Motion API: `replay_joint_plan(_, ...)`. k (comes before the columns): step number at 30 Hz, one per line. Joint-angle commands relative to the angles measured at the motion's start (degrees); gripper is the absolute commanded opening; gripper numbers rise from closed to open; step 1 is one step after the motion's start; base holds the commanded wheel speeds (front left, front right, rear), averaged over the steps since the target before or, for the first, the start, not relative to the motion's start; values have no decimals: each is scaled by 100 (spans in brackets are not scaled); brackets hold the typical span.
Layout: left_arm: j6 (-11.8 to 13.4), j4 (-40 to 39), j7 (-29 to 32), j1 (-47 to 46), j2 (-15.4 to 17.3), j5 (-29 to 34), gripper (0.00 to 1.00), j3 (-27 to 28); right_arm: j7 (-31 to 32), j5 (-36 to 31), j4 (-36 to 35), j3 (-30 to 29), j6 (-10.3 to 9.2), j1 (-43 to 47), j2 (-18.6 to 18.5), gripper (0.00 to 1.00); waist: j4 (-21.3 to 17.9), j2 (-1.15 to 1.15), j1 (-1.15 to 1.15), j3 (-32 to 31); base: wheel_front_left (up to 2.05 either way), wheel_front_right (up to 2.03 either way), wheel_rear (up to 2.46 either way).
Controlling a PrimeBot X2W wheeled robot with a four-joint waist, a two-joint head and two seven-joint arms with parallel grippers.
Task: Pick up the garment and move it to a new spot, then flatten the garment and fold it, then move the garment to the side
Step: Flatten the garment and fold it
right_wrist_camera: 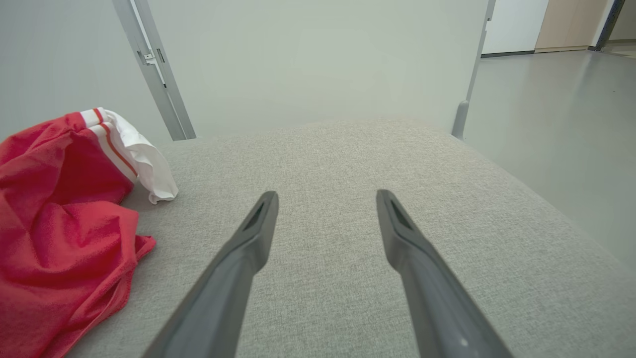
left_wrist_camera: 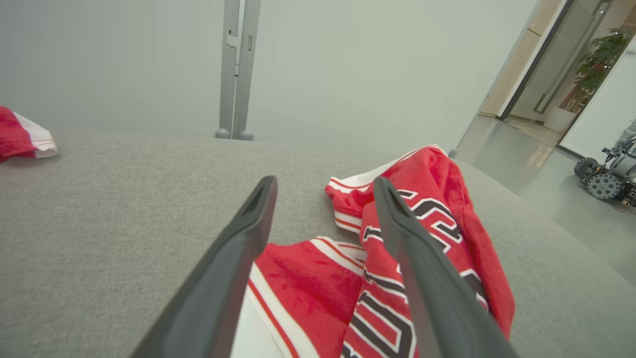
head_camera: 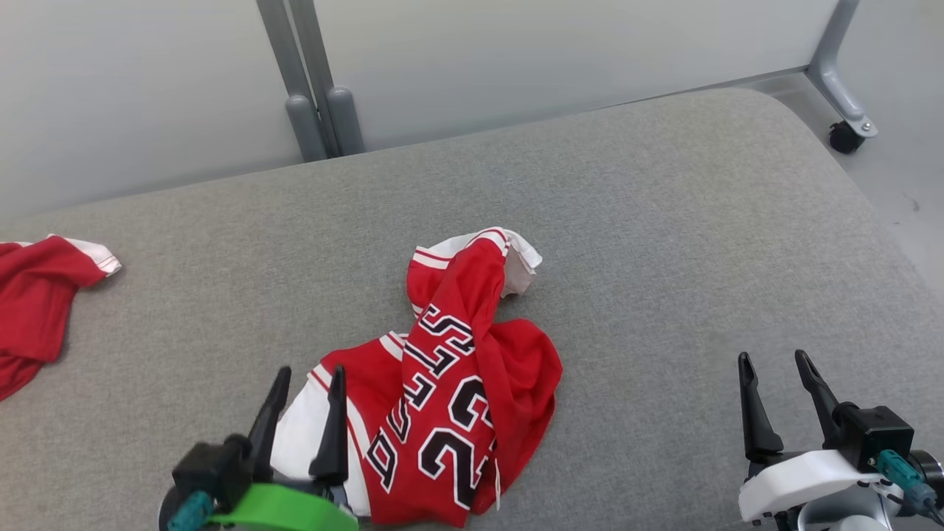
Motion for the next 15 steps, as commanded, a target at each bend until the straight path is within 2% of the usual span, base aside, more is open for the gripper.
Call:
replay_joint_plan(1,-58,25,6,230,-59,143,100,67,-1,-42,-32,-20,-3,107,-4,100,117,0,0,-73,0,0,0)
replay_joint_plan(6,-273,350,6,831,-182,418,100,102,-1,-78,-27,-36,-2,180,-1,100,253,0,0,-83,0,0,0)
replay_joint_plan(12,-460,1120,53,951,-307,268,100,-174,-1,-76,-5,14,-2,184,-5,100,289,0,0,-77,0,0,0)
replay_joint_plan(15,-408,1480,215,859,-323,116,100,-201,-1,-71,-9,39,-3,141,-6,100,270,0,0,-54,0,0,0)
